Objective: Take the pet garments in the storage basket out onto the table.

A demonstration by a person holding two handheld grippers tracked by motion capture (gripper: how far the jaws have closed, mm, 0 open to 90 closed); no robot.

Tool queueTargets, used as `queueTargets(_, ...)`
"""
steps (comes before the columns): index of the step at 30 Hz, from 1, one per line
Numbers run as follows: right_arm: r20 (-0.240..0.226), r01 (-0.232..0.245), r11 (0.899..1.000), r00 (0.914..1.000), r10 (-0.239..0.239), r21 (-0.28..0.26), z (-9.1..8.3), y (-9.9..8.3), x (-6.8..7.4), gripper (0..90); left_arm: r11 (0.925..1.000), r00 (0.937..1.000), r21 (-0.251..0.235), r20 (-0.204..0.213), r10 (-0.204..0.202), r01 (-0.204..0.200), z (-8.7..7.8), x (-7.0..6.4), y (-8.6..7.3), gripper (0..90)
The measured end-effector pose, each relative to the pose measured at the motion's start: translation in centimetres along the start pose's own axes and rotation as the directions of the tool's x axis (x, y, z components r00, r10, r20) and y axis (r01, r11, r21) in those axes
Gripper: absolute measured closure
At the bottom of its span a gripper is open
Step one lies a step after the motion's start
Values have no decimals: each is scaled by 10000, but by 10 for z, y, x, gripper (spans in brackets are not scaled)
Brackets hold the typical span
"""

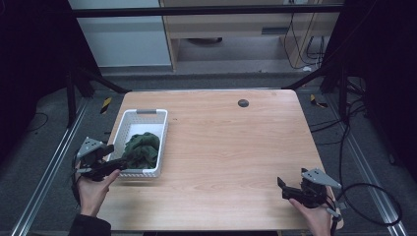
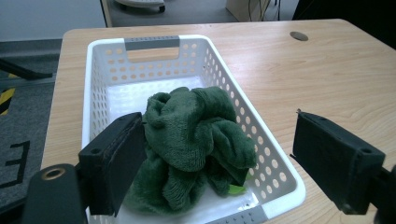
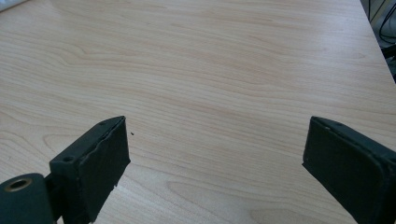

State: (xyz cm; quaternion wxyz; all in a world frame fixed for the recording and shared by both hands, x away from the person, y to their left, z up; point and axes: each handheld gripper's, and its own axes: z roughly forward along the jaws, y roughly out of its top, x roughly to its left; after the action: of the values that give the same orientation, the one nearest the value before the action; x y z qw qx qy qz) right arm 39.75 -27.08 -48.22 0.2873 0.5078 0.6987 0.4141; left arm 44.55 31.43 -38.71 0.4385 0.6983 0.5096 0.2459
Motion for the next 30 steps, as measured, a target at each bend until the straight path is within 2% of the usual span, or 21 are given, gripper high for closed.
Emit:
queueTargets(13,-57,66,10000,10000,-66,58,1,0,0,67,9968,9990,684,-80,431,-425,19,-3,11,158)
queueTargets(18,-104,-6,9999,9999,7,103,1,0,0,66,9954,9991,868,-97,421,-411,26,-2,13,158)
queueTargets(30,-127,7,9999,9999,-5,165,3,-1,-1,62,9866,9976,1518,-265,640,-593,44,2,19,156)
